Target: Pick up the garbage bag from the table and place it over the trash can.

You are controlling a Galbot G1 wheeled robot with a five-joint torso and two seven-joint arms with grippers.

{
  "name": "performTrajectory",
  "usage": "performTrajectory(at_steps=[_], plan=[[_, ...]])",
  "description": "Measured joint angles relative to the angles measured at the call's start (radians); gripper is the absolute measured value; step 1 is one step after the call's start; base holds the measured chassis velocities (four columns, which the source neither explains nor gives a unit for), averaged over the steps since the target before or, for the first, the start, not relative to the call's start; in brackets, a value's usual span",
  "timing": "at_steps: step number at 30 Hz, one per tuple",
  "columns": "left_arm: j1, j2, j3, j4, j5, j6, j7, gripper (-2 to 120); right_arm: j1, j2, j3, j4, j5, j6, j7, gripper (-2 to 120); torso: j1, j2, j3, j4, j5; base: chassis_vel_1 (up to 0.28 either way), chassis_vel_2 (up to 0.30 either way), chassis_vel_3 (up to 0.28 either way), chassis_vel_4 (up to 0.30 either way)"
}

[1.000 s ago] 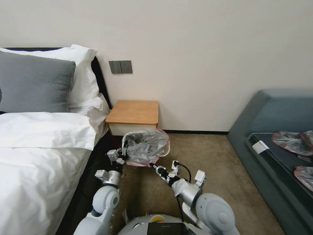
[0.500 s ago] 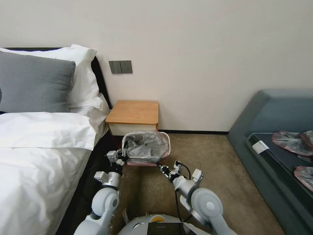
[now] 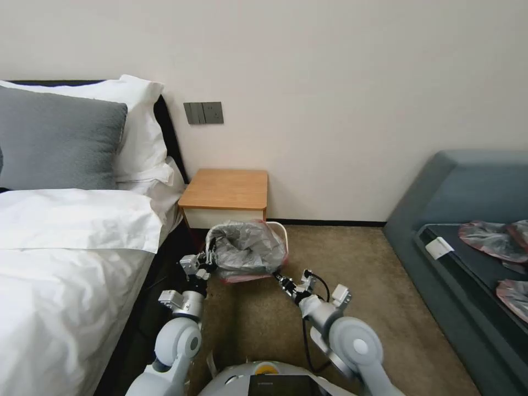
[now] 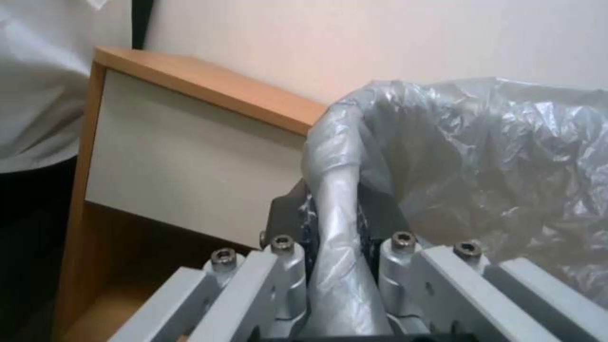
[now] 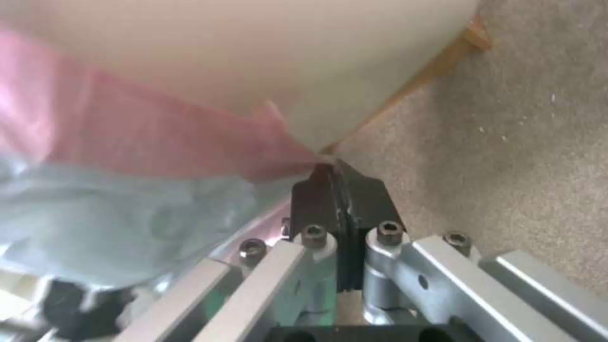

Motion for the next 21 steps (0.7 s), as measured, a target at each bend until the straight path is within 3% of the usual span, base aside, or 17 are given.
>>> performTrajectory(at_steps=[14, 21], plan=[[-0.014, -0.004, -0.015, 0.029, 0.002, -0.001, -0.01, 9, -0.172, -0.043, 0.156, 0.159, -0.111, -0.086, -0.089, 50, 0.0, 0.0, 0.0, -0.0001, 0.0, 0.0, 0.0, 0.0, 0.0], [-0.013, -0.004, -0.016, 0.032, 0.002, -0.001, -0.018, 9, -0.16, -0.055, 0.189, 0.161, -0.229, -0.005, -0.242, 77, 0.0, 0.0, 0.0, -0.0002, 0.0, 0.0, 0.0, 0.0, 0.0]])
